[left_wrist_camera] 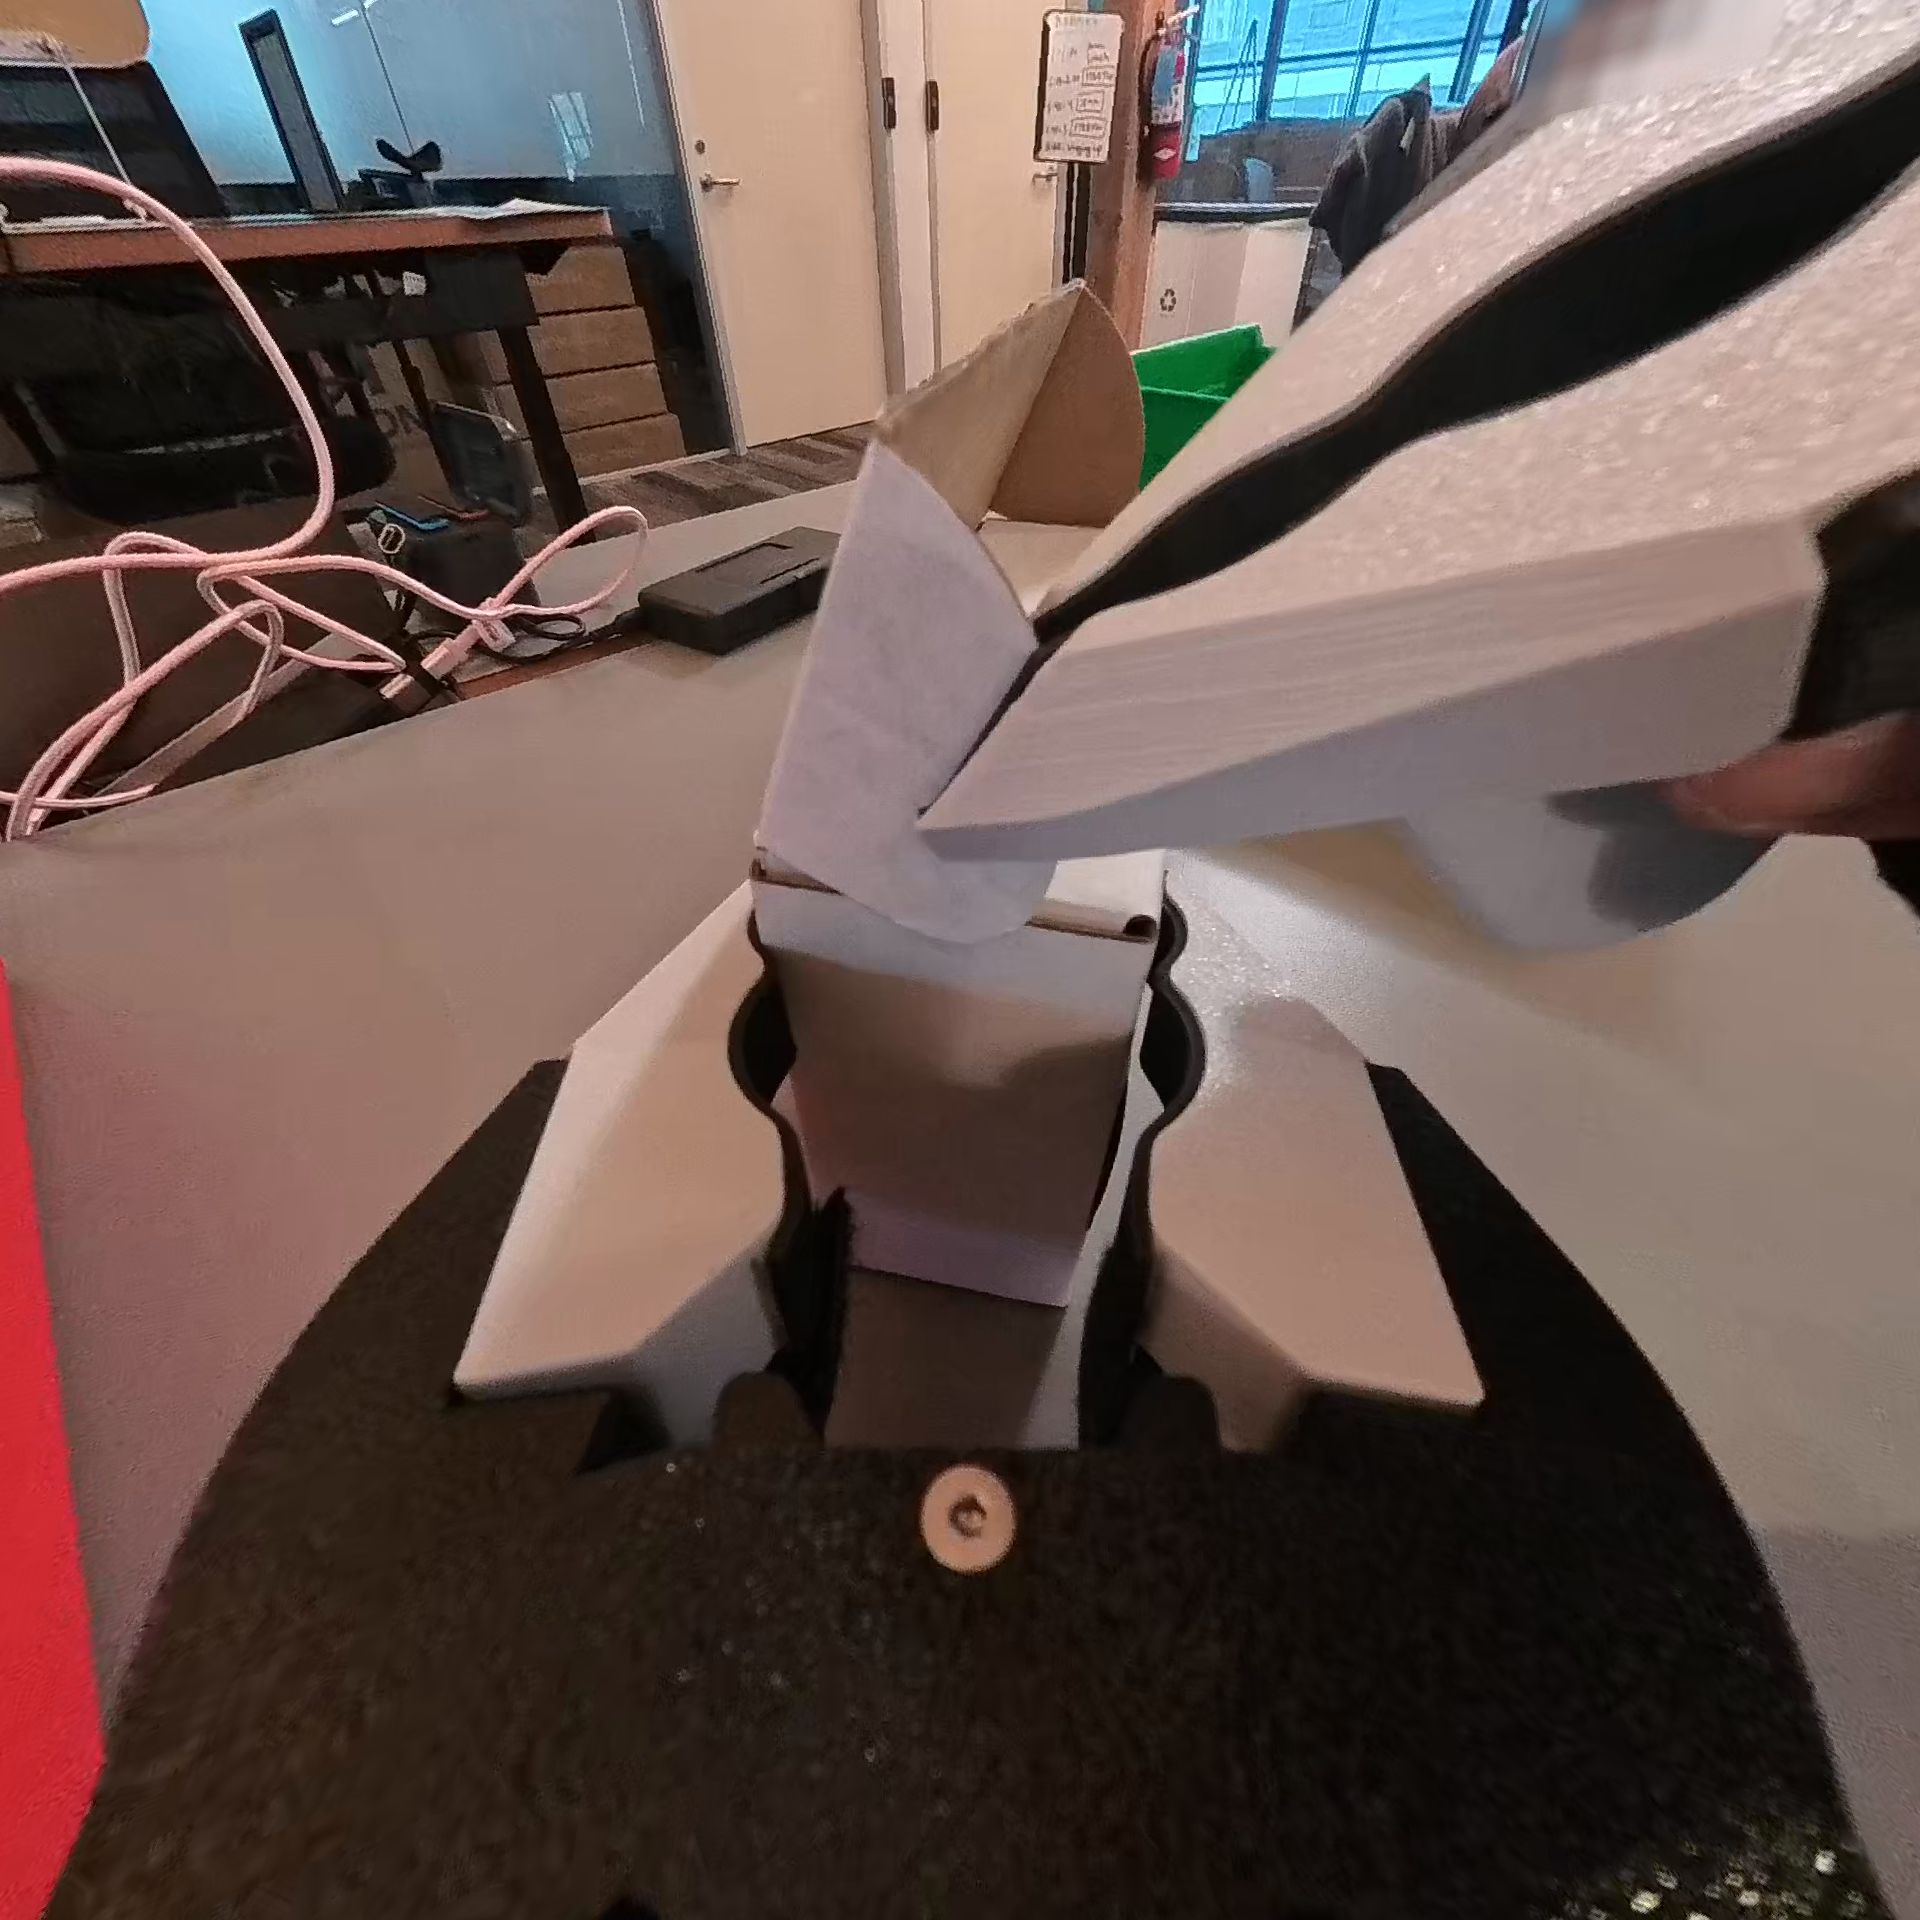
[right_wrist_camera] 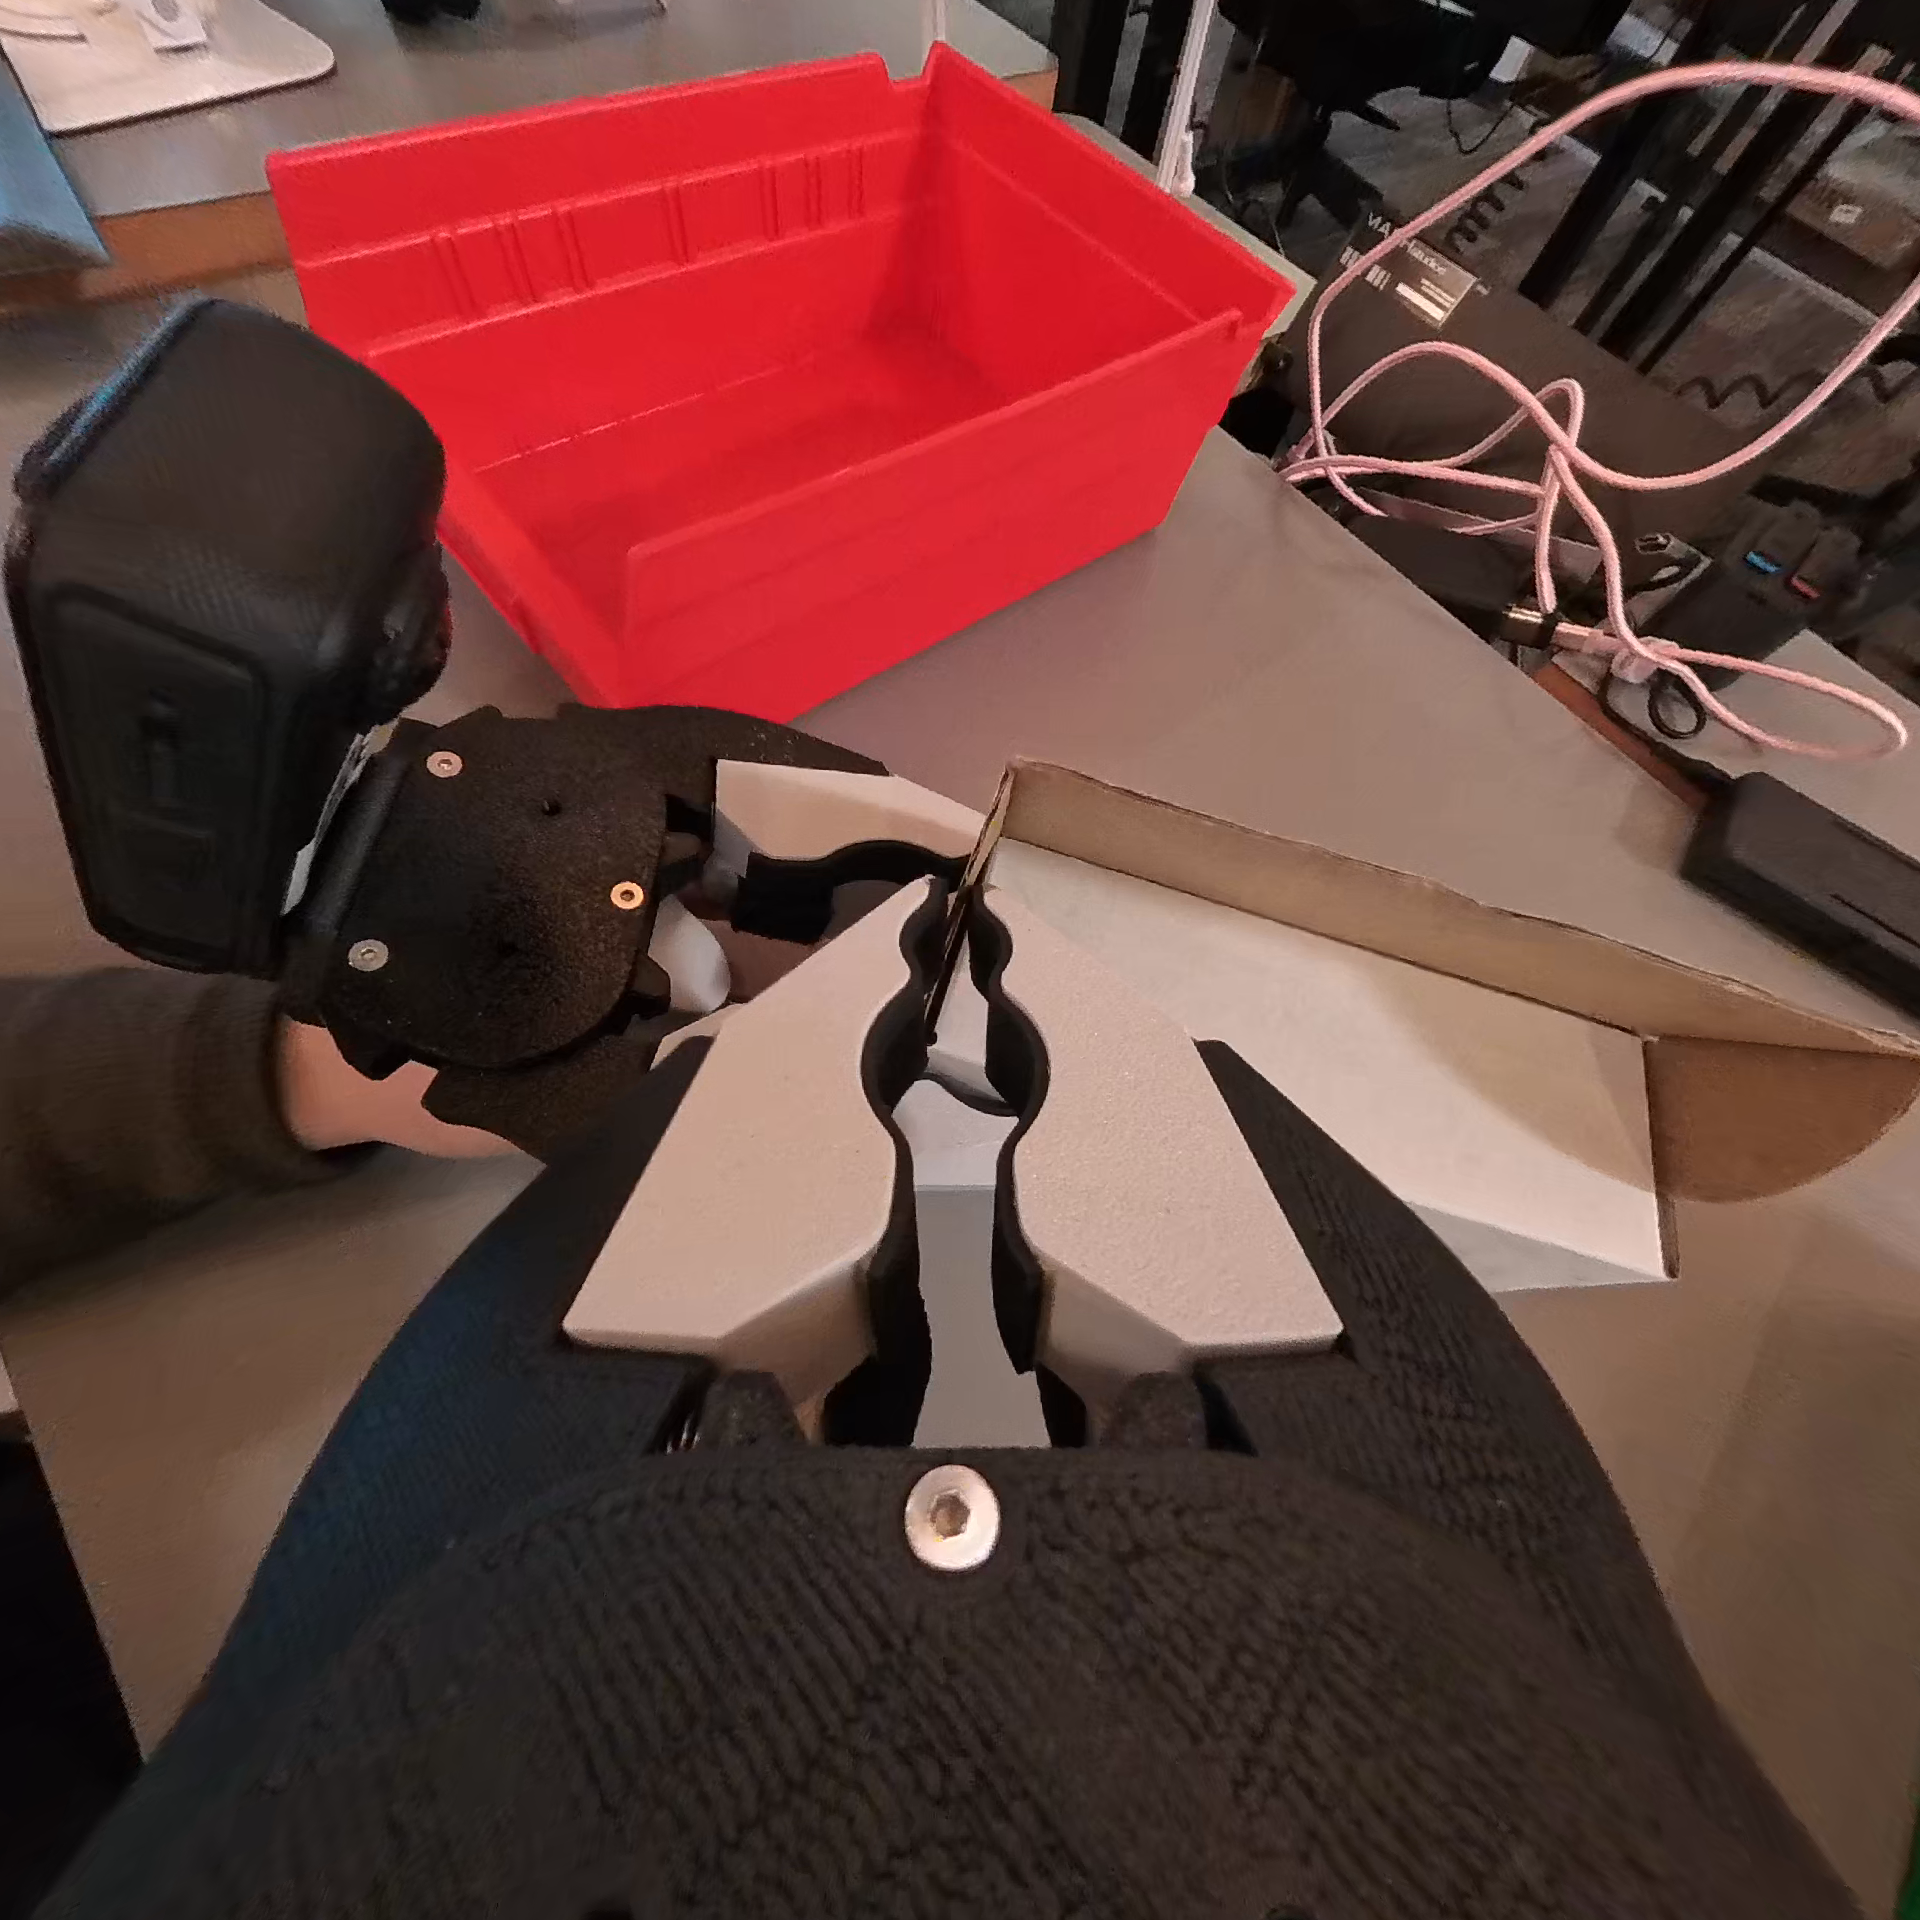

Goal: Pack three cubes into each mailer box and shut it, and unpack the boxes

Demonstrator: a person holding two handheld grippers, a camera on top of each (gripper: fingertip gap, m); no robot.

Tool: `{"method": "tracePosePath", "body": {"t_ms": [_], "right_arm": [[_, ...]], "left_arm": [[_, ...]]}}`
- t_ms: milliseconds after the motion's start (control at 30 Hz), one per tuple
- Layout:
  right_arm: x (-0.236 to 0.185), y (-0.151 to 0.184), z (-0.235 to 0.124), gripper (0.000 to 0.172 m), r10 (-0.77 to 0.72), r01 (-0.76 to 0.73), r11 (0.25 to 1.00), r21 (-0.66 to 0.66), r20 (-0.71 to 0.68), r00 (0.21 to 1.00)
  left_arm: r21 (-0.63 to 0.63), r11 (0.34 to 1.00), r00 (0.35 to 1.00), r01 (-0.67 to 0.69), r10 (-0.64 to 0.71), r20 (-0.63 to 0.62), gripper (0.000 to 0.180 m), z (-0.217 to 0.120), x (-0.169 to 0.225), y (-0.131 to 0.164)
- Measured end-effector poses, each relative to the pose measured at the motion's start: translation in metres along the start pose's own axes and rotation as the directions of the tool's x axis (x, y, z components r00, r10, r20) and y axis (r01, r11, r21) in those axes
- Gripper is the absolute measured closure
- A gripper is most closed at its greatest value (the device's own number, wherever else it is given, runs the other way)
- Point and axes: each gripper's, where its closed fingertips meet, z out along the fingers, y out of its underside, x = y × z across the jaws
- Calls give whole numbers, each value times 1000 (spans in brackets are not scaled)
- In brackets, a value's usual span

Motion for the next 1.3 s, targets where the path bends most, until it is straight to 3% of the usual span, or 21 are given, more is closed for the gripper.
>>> {"method": "tracePosePath", "body": {"t_ms": [600,967,1067,1200,1300], "right_arm": [[1,-1,-2,170,96,-96,995,-4,60,994],[-1,12,4,170,80,-82,996,40,54,995],[-3,11,-17,155,75,-80,992,97,51,996],[54,-8,-76,154,122,-84,947,311,-106,987],[109,3,-89,151,180,-107,945,308,-218,959]], "left_arm": [[-1,1000,1000,1,-1,-8,114,0,0,0],[-9,1000,999,29,-29,-16,114,1,-1,1],[-7,1000,1000,21,-21,-15,114,0,-1,1],[-12,999,999,42,-42,-19,114,1,-2,1],[-11,999,999,41,-42,-19,114,1,-2,1]]}}
